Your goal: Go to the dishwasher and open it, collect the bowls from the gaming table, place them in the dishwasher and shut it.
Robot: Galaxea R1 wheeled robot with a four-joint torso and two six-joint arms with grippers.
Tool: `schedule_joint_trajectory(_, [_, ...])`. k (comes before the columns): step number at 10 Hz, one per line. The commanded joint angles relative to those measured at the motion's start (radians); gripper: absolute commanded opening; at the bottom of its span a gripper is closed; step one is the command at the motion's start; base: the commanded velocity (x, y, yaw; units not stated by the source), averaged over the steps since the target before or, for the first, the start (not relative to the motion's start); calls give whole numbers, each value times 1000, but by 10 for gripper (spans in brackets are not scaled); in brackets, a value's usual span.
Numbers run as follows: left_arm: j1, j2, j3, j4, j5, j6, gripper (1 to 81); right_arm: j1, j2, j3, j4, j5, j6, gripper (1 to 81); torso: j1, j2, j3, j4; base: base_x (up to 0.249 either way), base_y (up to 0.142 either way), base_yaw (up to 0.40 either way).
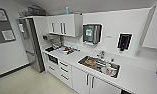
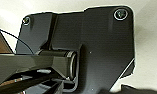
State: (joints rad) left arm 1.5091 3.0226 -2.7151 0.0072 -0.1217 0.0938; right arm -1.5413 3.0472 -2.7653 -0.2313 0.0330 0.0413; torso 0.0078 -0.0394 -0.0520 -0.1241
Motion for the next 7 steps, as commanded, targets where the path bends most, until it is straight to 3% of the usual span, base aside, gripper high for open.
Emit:
schedule_joint_trajectory(1, [-51,4,0,8,50,7,811,45,0,-13,9,-48,-3,811,0,0,0,0,0,0,368])
schedule_joint_trajectory(7, [-56,15,-11,8,54,6,811,45,15,-8,6,-47,-4,811,0,0,0,0,0,0,368])
